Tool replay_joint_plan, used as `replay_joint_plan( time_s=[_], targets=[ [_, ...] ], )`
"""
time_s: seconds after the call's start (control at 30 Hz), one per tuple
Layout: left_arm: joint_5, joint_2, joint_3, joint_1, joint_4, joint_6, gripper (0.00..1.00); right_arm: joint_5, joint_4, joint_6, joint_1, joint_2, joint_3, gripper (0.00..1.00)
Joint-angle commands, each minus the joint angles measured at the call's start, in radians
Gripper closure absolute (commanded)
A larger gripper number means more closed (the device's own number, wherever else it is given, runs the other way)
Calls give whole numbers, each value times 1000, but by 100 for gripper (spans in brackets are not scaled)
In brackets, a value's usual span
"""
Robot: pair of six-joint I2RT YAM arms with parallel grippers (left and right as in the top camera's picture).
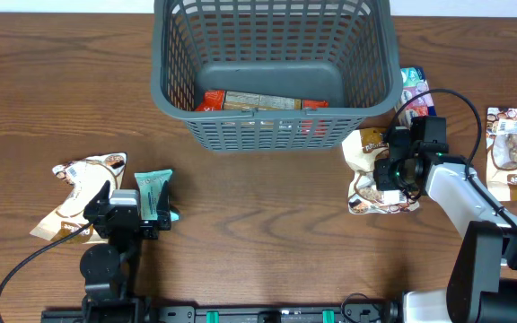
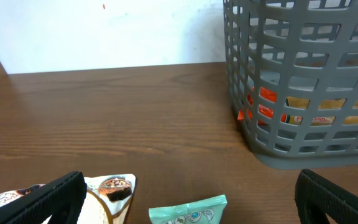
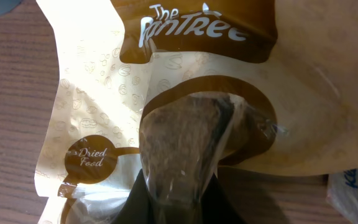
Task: Pack container
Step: 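Lift the Pantree pouch and carry it into the basket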
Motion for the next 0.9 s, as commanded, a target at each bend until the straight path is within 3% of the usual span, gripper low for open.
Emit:
replay_joint_plan(
  time_s=[0.0, 0.4, 0.7, 0.87],
  targets=[
    [18, 0, -16, -4, -33, -9, 1, 0, 15, -2, 5, 23, -14, 99],
    [18, 0, -16, -4, -33, -9, 1, 21, -41, 5, 5, -31, 96, 99],
    [19, 0, -16, -4, -33, -10, 1, 149, -96, 6, 4, -167, 322, 99],
    [19, 0, -16, -4, -33, -9, 1, 320, -95, 115, 3, -229, 402, 99]
  ],
)
